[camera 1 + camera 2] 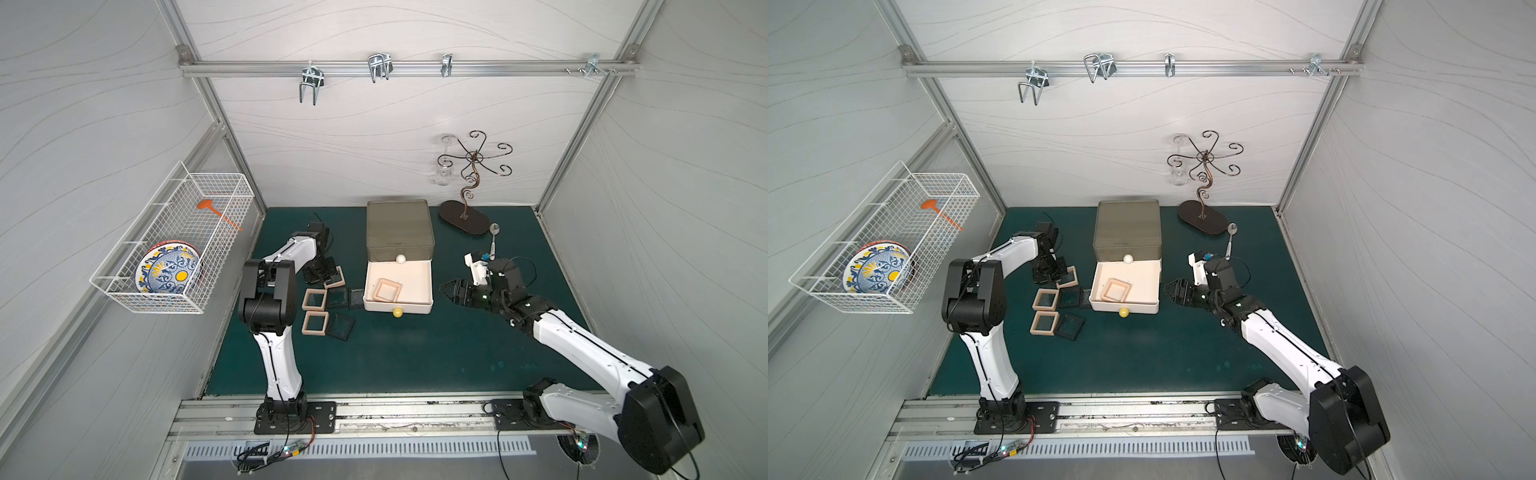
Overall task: Place the brooch boxes into the drawer by color
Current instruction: Pick up the brooch box from the center of the board, then place the brooch box in the drawer.
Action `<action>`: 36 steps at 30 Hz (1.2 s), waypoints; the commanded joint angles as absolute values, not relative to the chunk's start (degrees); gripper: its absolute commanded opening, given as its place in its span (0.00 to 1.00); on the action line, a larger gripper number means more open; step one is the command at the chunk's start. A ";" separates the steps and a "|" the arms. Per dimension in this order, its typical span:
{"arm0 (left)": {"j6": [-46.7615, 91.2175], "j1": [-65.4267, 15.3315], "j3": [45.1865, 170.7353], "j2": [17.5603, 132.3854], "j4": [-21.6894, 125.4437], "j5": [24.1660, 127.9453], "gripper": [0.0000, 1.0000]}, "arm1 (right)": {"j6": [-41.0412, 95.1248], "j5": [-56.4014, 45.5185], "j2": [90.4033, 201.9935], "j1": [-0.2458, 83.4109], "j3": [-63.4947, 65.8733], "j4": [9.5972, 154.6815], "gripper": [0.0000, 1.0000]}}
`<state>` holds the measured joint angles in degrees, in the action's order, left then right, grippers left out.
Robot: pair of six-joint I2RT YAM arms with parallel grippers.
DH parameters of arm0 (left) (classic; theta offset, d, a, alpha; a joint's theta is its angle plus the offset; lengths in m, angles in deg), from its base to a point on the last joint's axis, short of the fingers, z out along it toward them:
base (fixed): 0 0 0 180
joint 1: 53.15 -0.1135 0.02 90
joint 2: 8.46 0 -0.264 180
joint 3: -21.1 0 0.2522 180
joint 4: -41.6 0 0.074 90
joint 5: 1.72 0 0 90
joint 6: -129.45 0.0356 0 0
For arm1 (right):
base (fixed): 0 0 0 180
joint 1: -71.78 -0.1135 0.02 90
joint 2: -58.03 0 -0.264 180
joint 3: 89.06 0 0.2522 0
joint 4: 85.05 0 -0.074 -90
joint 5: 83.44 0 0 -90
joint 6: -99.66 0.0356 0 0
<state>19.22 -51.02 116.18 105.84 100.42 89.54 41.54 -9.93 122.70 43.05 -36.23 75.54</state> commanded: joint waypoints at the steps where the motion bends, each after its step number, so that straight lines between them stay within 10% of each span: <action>1: 18.66 -51.19 117.48 101.89 100.27 88.70 0.00 | 41.21 -9.31 121.74 43.33 -35.36 75.76 0.68; 19: 27.67 -34.87 120.30 73.23 104.60 84.32 0.00 | 42.79 -8.64 121.80 43.31 -36.65 77.32 0.68; 36: 22.92 -22.78 111.67 76.45 100.63 85.43 0.00 | 42.96 -8.34 122.12 43.36 -37.60 77.85 0.68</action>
<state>24.03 -23.45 111.52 75.05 104.22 84.54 42.85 -8.82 122.68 43.05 -37.02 76.89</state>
